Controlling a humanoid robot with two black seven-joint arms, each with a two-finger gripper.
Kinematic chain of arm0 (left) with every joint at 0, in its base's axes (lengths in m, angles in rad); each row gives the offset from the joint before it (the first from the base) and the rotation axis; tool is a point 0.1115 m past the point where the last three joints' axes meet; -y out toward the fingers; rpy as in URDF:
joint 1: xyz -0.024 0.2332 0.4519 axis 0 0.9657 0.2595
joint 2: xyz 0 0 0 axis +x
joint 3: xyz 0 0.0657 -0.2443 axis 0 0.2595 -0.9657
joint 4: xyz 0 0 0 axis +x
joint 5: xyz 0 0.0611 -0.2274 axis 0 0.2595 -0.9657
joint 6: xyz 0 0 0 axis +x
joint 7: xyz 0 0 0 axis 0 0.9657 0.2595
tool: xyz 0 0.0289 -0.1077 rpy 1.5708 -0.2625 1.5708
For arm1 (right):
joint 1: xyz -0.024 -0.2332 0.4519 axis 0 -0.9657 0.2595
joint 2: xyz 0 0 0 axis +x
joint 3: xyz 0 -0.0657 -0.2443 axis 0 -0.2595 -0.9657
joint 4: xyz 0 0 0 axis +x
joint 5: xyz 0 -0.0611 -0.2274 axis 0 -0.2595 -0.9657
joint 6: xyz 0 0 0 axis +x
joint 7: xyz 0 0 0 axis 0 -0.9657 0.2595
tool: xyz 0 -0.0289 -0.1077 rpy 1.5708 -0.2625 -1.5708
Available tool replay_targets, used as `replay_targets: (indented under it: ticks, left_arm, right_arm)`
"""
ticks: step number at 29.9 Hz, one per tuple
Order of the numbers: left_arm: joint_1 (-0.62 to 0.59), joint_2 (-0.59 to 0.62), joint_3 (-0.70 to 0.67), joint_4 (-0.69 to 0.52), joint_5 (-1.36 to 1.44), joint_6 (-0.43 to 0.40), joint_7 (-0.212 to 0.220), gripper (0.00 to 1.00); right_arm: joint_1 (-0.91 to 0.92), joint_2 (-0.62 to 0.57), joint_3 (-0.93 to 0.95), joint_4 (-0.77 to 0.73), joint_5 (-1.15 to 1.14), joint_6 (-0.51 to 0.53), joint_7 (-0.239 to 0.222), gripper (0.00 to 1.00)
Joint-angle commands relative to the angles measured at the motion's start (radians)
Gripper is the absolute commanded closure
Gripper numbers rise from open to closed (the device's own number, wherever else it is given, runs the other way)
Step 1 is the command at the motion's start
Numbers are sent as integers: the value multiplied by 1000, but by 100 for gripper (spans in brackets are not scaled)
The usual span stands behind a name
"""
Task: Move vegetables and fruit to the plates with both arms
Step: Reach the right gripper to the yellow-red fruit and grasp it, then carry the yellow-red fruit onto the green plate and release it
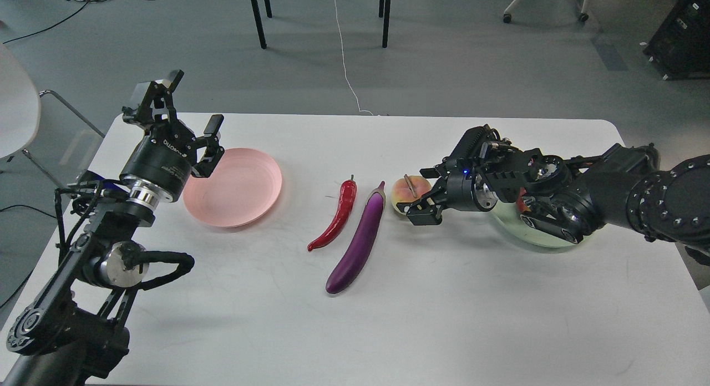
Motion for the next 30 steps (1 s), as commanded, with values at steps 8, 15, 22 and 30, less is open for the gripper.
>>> replay_targets:
  ticks: [8, 15, 22, 30]
  left_arm:
    - [0, 8, -1, 0, -2, 0, 0, 0]
    - [-3, 8, -3, -1, -2, 1, 0, 0]
    - [-5, 7, -3, -5, -2, 1, 2, 0]
    - [-5, 7, -3, -15, -3, 1, 2, 0]
  right_arm:
    - [23, -9, -25, 24, -6, 0, 0, 67]
    - [176, -128, -15, 200, -5, -3, 0, 67]
    - [300, -374, -17, 331, -31, -1, 0, 66]
    - [233, -613, -17, 322, -149, -17, 0, 66]
